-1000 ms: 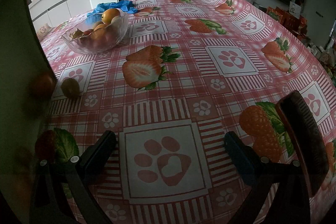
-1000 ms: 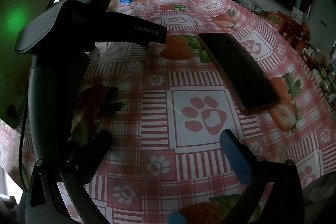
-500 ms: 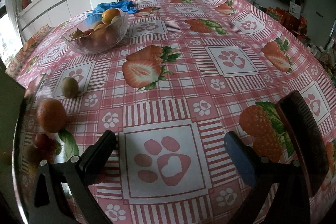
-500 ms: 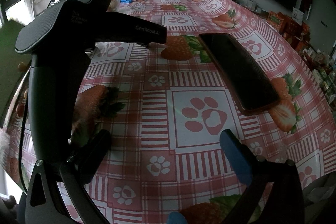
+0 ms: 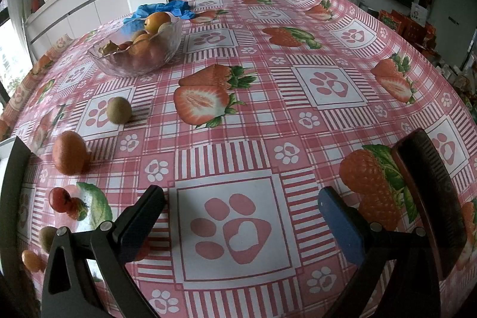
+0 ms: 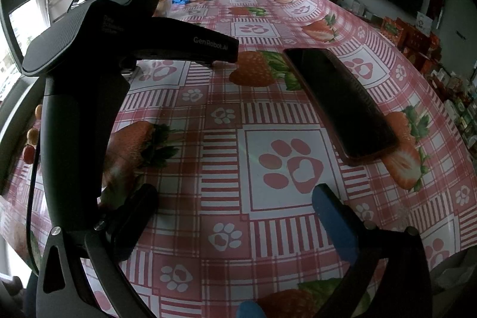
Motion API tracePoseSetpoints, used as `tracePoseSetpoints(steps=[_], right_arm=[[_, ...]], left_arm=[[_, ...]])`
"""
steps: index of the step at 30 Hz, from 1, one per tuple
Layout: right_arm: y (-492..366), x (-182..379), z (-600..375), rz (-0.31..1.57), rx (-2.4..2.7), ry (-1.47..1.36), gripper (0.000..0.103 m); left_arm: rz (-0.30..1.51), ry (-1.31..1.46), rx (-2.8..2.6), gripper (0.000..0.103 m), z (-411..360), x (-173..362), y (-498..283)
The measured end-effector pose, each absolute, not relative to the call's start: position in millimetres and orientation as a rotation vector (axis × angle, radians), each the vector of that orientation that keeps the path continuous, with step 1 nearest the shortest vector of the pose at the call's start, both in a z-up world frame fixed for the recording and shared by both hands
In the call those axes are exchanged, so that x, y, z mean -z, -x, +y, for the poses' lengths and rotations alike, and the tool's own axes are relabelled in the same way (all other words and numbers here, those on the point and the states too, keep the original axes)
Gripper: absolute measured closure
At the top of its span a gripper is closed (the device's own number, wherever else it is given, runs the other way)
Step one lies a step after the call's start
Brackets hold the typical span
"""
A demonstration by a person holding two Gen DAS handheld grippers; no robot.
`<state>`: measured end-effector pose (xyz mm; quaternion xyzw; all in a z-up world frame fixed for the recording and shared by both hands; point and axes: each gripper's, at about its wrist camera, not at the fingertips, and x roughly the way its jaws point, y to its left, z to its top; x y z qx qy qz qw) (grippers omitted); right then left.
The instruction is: Organize fruits
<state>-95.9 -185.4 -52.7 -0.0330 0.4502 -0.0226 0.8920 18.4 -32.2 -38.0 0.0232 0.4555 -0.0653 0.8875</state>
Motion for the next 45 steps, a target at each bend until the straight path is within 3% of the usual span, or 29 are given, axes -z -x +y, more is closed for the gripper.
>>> tracePoseSetpoints(steps=[24, 28, 37, 45], right_arm=[[94.4, 52.5, -184.8, 0.944, 0.038, 0.072, 0.000], [94.4, 52.5, -185.0, 0.937, 0.037, 0.072, 0.000], [94.0, 52.5, -184.6, 0.945, 0.036, 0.072, 0.000], [92.1, 51.9, -183.9, 0.964, 0.045, 0.069, 0.000]], left_arm=[[0.950, -0.056, 0.146, 0.000, -32.9, 37.9, -19.1], [0.993, -0.075, 0.129, 0.000, -57.0, 50.6, -48.2], [0.854, -0.048, 0.135, 0.000, 26.1, 1.7, 29.2], [0.957, -0.012, 0.086, 0.000, 88.3, 42.7, 81.9]])
